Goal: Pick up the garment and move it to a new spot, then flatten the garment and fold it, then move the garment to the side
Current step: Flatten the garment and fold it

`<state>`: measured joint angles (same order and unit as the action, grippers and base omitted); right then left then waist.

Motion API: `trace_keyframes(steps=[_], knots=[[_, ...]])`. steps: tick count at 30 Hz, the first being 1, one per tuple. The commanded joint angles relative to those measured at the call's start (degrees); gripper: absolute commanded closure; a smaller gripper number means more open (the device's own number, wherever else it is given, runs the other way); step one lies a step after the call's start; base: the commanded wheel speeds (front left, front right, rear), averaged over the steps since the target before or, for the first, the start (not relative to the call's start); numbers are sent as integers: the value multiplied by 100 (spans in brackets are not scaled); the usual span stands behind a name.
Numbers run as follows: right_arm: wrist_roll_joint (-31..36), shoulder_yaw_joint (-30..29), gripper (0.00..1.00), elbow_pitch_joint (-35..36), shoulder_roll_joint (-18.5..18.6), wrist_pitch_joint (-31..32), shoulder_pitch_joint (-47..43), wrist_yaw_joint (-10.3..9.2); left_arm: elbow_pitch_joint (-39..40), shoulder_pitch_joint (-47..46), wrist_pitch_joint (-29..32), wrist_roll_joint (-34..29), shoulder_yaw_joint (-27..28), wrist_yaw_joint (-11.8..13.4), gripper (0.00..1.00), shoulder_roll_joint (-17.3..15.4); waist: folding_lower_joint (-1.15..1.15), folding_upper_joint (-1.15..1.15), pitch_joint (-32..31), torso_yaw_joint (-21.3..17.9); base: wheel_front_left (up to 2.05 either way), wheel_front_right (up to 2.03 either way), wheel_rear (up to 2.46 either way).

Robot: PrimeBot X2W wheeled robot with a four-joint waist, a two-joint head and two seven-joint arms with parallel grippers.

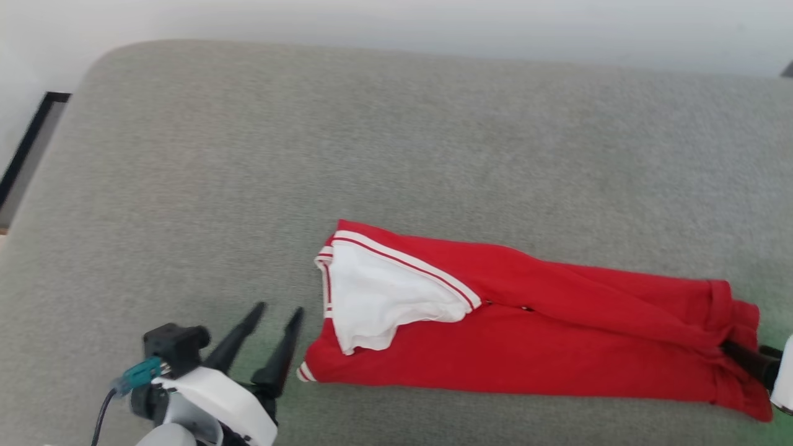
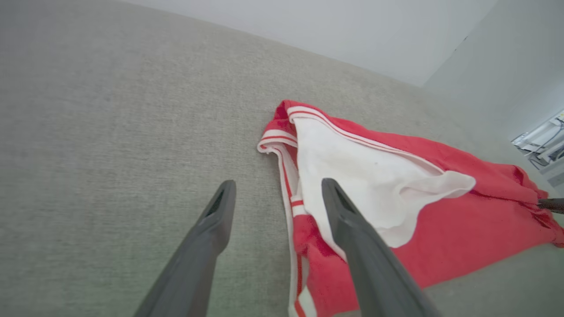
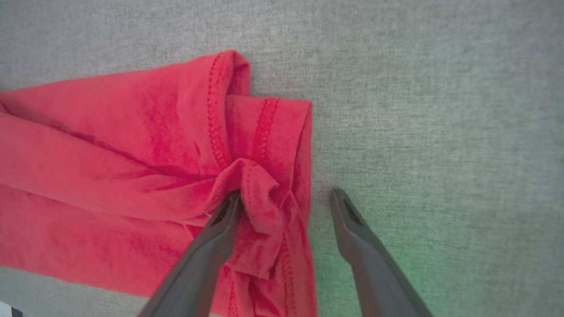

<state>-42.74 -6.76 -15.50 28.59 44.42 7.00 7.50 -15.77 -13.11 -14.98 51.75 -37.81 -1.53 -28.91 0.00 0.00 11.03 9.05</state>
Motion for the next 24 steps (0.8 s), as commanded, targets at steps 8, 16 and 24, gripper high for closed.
trace_keyframes(steps=[8, 16, 24], knots=[[49, -83, 0, -528, -190, 134, 25, -2, 108, 771, -27, -1710, 1562, -360, 0, 810, 0, 0, -245, 361, 0, 0, 0], [136, 32, 31, -975, -396, 150, 116, -2, 487, 1161, -28, -3419, 2388, -503, 0, 1347, 0, 0, -307, 438, 0, 0, 0], [244, -187, 100, -1238, -356, -32, 302, -20, 564, 1279, -28, -3870, 2732, -591, 0, 1645, 0, 0, -296, 386, 0, 0, 0]])
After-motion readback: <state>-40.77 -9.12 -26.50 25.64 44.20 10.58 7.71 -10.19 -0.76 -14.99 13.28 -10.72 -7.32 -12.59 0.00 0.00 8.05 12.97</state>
